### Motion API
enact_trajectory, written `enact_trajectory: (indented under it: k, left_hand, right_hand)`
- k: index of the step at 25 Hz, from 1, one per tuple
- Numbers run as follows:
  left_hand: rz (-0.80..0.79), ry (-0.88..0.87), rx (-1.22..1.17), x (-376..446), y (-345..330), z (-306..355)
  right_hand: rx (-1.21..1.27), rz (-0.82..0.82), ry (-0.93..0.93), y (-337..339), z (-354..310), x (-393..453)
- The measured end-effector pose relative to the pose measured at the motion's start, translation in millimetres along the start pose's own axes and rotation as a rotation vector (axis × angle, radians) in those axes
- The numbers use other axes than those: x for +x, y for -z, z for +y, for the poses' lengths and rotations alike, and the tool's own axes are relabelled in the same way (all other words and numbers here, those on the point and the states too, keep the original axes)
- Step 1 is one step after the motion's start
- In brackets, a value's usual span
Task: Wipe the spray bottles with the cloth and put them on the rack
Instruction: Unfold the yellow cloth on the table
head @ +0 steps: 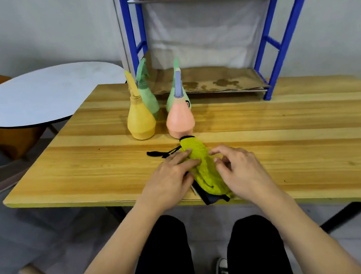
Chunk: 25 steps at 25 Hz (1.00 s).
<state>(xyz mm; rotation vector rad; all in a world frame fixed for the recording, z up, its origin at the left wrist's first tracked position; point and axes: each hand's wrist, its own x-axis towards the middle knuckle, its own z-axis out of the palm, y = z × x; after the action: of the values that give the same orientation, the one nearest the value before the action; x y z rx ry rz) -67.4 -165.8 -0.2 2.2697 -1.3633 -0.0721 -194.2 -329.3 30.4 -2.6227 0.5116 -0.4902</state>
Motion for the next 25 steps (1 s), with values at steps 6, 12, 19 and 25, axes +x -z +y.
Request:
enact_trajectory:
  k: [6,12,19,25]
  left_hand:
    - [0.024,0.011,0.021,26,-2,8]
    - [0.302,0.018,0.014,-16,-17,17]
    - [0.104,-0.073,0.051,-44,-25,50]
    - [0.191,-0.134,0.135,-37,-36,57]
  right_hand:
    - [0.01,0.007,-0.088,3,5,4]
    - [-0.181,-0.139,-0.197,3,-10,13]
    - [0.301,0.019,-0.478,41,38,8]
    - [0.136,0.193,-0.161,32,55,-15]
